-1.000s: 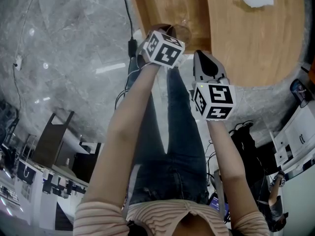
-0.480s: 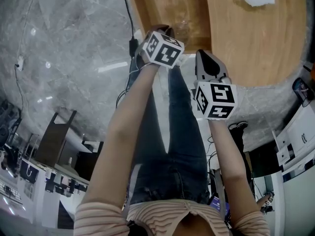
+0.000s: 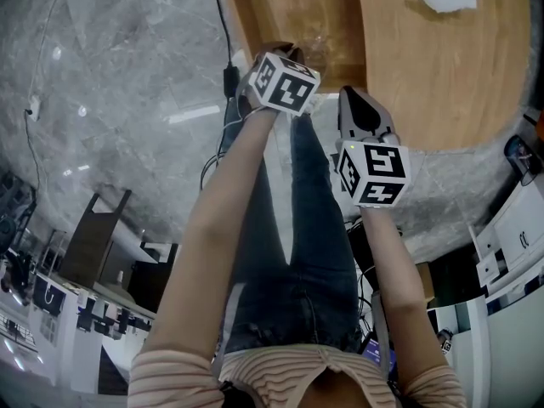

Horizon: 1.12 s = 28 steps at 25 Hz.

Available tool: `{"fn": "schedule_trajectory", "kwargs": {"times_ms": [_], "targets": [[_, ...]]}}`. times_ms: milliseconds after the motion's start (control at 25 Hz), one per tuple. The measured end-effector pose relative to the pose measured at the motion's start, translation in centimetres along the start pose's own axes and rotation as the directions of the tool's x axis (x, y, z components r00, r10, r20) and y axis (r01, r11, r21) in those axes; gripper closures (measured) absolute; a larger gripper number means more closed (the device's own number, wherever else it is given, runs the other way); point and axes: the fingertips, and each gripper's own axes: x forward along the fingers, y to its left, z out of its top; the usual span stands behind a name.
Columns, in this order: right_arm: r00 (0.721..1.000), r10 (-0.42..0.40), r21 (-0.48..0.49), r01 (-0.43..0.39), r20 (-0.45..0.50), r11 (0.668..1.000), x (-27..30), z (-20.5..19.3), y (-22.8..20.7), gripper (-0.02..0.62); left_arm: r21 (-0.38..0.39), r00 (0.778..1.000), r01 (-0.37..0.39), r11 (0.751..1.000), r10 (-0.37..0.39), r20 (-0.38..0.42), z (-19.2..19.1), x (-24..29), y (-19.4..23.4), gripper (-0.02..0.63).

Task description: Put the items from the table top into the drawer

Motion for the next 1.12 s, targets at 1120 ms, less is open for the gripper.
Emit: {"fn": "schedule_trajectory", "kwargs": {"times_ms": [1120], "targets": [[0.998,-0.025,0.040,0.022,0.065,0.999,-2.0,2.4,0.8,0.586,-0.038,0.991,0.013,0.999,-0.008,0.137,2.9,-7.9,0.7,0.525]]}}
